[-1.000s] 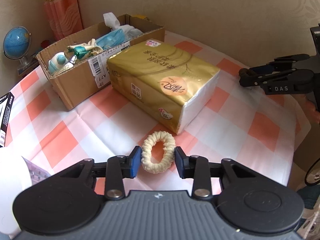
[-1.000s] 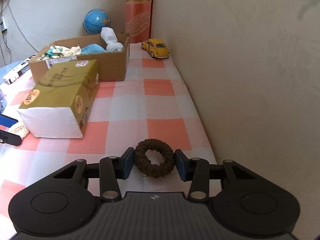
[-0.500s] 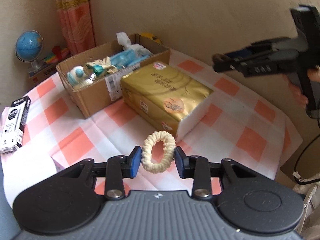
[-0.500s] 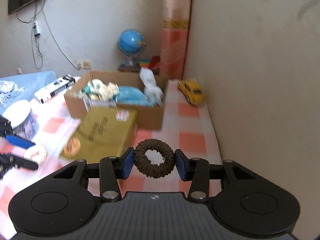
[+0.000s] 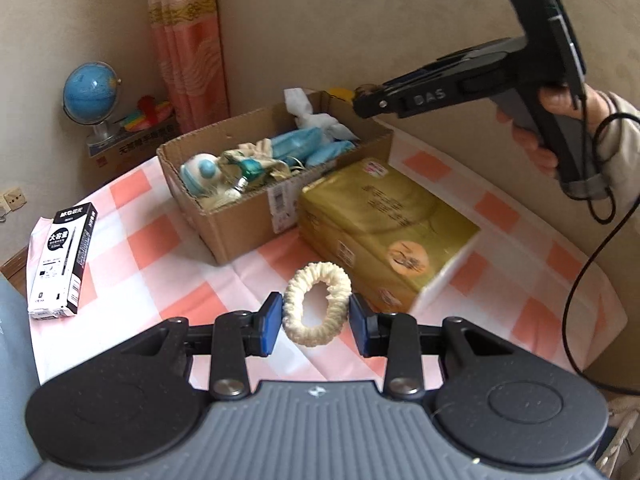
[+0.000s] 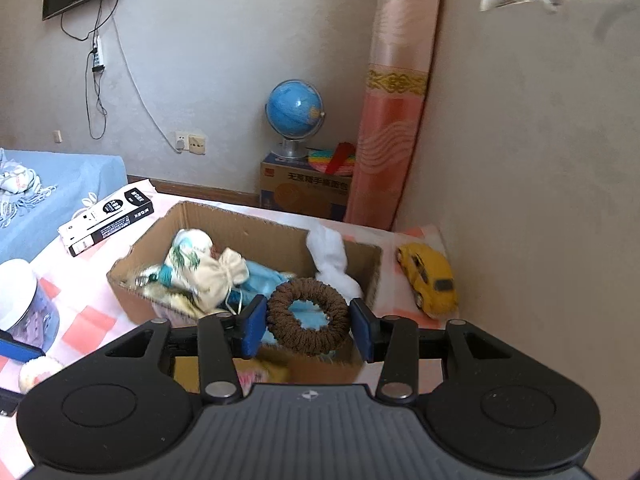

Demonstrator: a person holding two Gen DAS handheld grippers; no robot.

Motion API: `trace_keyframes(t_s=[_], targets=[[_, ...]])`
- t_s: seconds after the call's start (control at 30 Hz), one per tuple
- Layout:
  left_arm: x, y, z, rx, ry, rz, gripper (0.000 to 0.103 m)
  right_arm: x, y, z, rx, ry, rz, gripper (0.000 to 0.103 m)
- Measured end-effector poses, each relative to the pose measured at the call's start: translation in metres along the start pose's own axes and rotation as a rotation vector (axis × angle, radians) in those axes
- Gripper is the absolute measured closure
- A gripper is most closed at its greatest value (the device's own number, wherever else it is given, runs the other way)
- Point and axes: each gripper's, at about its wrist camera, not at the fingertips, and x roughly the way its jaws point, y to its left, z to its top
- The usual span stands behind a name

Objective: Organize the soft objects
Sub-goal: 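Carry the brown hair tie into the box and open the right tool, then carry the cream hair tie into the box and open the left tool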

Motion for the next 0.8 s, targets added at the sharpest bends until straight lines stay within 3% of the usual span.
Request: trace_keyframes(t_s=[0.17, 0.27, 0.53, 0.8], targets=[[0.003, 0.004, 0.010, -0.001, -0.007, 0.008, 0.068, 0.013, 0.002, -0.001, -0.003, 0.001, 0.002, 0.013], [0.007, 0.003, 0.018, 0.012, -0.008, 0.011, 0.068, 0.005, 0.001, -0.010, 0.025, -0.009, 0.009, 0.000], [0.022, 0.011, 0.057, 0.009, -0.028, 0.025, 0.068, -0.033, 0.003, -0.038, 0.087, 0.021, -0.020, 0.000], [0.052, 0.014, 0.118, 0.020, -0.065, 0.045, 0.068, -0.062, 0.003, -0.067, 0.194, 0.028, -0.013, 0.000]])
